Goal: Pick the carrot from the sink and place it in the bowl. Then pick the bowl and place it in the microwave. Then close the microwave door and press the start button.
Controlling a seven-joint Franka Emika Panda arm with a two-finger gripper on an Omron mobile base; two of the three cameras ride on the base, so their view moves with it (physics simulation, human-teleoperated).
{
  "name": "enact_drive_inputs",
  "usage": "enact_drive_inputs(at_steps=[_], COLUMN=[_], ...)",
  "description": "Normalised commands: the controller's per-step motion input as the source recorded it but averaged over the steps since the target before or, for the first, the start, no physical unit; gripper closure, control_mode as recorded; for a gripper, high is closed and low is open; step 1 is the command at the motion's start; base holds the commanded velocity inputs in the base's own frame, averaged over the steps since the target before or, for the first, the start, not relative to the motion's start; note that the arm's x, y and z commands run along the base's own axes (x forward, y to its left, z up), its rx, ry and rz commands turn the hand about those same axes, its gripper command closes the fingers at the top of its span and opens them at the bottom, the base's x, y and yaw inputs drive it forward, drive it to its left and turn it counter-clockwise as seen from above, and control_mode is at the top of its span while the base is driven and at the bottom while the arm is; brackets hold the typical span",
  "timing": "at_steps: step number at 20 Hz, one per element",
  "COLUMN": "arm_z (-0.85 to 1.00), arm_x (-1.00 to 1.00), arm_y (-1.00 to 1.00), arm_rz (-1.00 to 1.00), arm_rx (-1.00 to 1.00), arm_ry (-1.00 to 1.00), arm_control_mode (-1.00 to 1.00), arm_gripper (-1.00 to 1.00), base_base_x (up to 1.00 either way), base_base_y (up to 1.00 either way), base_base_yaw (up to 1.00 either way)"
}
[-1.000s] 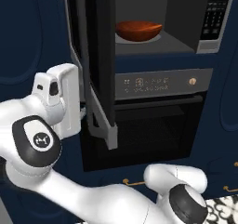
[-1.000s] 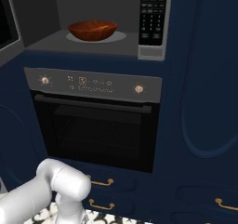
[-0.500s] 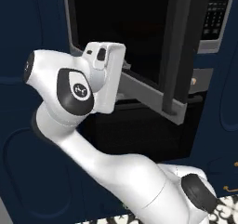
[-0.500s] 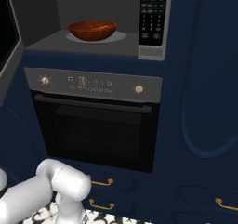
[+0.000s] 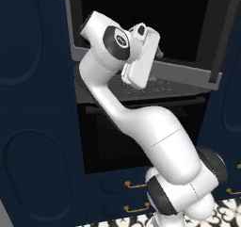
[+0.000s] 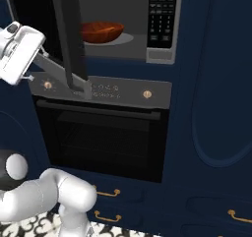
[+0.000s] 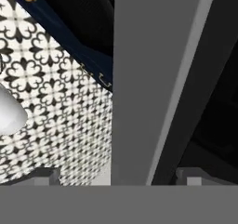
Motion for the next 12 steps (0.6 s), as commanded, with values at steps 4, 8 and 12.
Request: enact_drive_inputs(at_steps=[4, 8, 12], arm_z=[-0.04, -0.06, 0.00], arm_x=[1.00, 0.80, 0.77], arm_y=[-1.00, -1.00, -1.00], arm_rz=[0.06, 0.36, 0.43], arm_rx=[0.01, 0.00, 0.00], arm_ry=[0.15, 0.00, -0.02], arm_control_mode=[-1.00, -1.00, -1.00], arm_gripper=[-1.00, -1.00, -1.00], base_base_x=[0.00, 0.00, 0.00], base_base_y=[0.00, 0.00, 0.00], base_base_yaw=[0.00, 0.00, 0.00])
